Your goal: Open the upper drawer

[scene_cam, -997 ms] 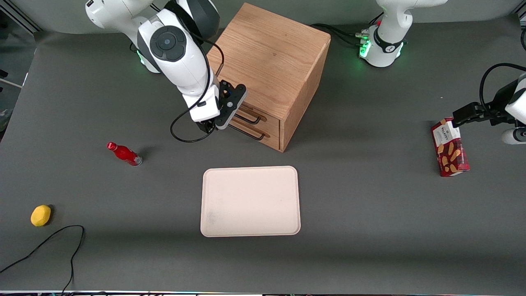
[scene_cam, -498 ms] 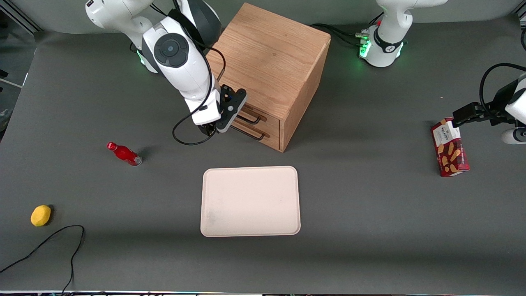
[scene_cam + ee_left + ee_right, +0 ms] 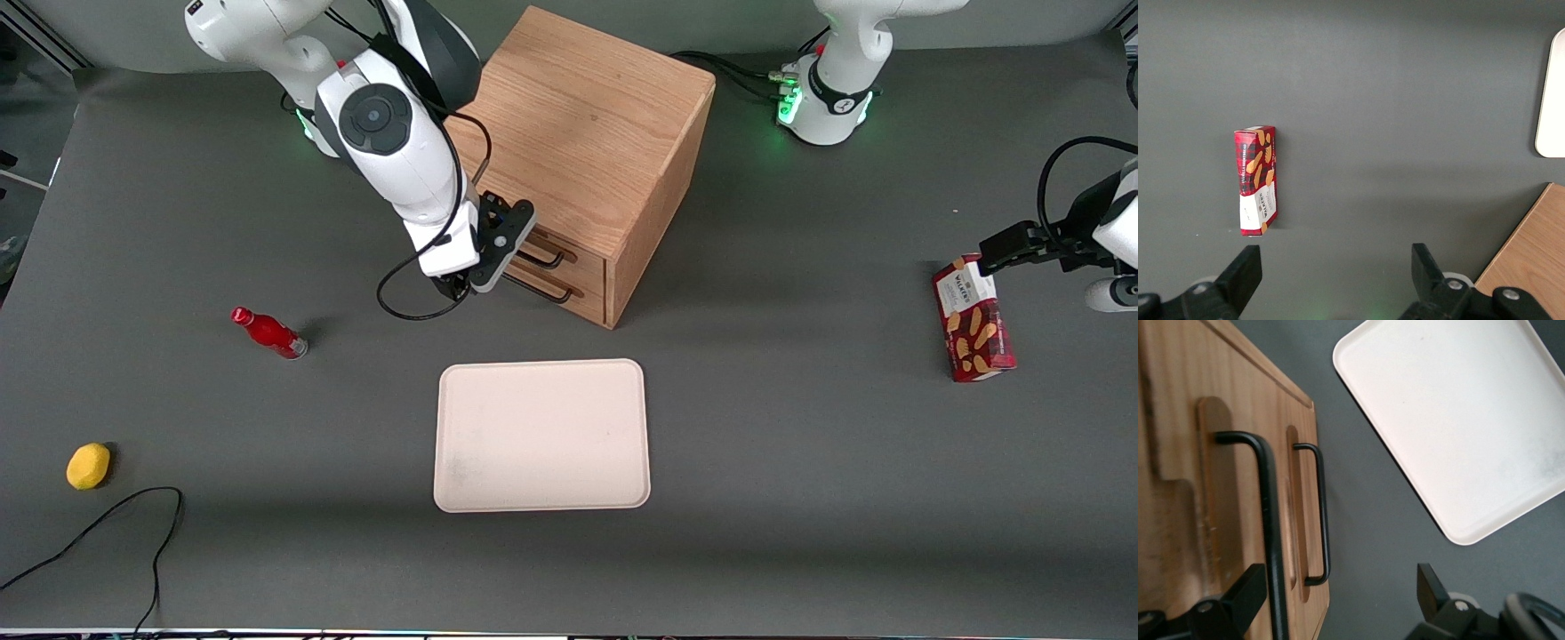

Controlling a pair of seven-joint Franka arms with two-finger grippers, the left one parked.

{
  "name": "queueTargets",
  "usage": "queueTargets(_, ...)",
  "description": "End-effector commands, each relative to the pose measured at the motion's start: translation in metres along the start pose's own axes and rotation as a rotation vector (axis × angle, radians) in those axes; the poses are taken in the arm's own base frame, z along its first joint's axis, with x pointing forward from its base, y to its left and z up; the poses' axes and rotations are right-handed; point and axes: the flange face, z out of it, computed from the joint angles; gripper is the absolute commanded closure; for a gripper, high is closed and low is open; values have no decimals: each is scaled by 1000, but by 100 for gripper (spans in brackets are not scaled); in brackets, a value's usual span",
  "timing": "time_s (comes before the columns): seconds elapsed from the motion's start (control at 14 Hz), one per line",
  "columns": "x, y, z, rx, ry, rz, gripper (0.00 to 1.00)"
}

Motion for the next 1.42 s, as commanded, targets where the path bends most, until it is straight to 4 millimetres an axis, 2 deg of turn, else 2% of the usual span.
queueTargets(0.0, 0, -3, 12, 20, 5, -18, 0)
queueTargets(0.36, 3, -3, 22, 22, 2, -15, 0)
queueTargets(0.57, 4, -7, 17, 27, 5, -11, 0)
queueTargets(0.85, 3, -10, 20, 80, 8, 11, 0)
queueTargets(1.35, 4, -7, 36, 78, -9, 3, 0)
